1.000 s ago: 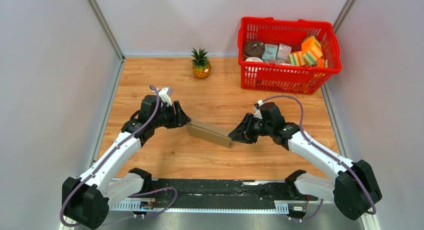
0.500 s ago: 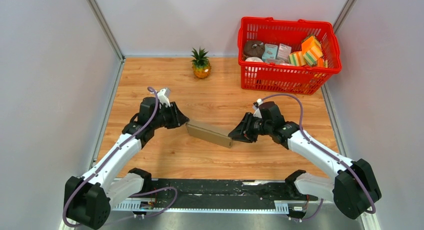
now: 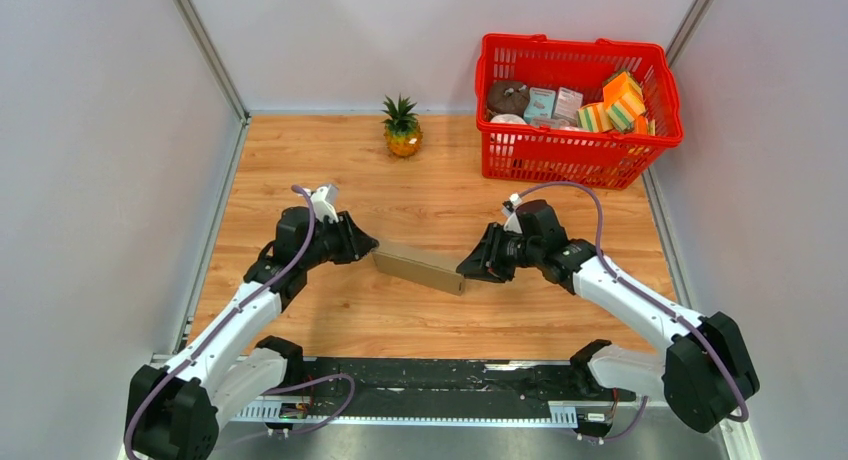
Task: Fold the paper box
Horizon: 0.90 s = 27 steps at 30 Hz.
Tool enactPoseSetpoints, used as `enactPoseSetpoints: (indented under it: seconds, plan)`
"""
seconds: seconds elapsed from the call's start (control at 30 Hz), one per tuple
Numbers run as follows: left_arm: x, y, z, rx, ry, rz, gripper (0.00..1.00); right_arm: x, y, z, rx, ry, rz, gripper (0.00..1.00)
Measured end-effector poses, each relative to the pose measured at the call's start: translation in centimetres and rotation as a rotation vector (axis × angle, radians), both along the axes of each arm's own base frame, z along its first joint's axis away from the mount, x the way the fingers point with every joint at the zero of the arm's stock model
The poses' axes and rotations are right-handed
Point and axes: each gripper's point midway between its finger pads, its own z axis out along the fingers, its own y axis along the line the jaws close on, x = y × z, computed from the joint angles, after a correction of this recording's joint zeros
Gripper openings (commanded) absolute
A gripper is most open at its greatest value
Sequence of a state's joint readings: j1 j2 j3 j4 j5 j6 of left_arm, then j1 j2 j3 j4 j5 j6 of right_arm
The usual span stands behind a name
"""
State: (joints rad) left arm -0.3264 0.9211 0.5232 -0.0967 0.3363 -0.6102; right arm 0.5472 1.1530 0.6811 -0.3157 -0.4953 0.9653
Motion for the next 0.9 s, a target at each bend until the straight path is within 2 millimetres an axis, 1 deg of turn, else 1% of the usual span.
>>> enactPoseSetpoints:
  seconds: [0.03, 0.07, 0.2, 0.3, 0.47, 0.5, 0.67, 0.9]
  plan:
    - [-0.1, 0.1, -0.1, 0.004, 0.000, -0.002, 0.51, 0.0, 0.0, 0.0, -0.005, -0.010, 0.009, 0.36]
    - [-0.3, 0.2, -0.2, 0.008, 0.004, -0.001, 0.52, 0.1, 0.0, -0.1, -0.010, -0.020, 0.018, 0.36]
    - [-0.8, 0.5, -0.3, 0.015, 0.029, -0.001, 0.52, 0.3, 0.0, -0.2, -0.028, -0.055, 0.053, 0.39]
    - [-0.8, 0.5, 0.1, -0.013, 0.039, -0.008, 0.47, 0.4, 0.0, -0.2, -0.038, -0.078, 0.073, 0.41]
    - [0.1, 0.5, 0.8, -0.130, 0.058, -0.002, 0.46, 0.3, -0.1, -0.3, -0.047, -0.099, 0.096, 0.43]
    - [0.3, 0.6, 0.7, -0.155, 0.065, 0.000, 0.43, 0.3, -0.1, -0.3, -0.046, -0.102, 0.101, 0.43]
    - [-0.1, 0.2, -0.2, -0.216, 0.107, -0.015, 0.36, 0.1, 0.0, -0.4, -0.047, -0.105, 0.121, 0.43]
    - [-0.2, 0.2, -0.3, -0.219, 0.105, -0.022, 0.26, 0.1, 0.1, -0.5, -0.046, -0.107, 0.135, 0.41]
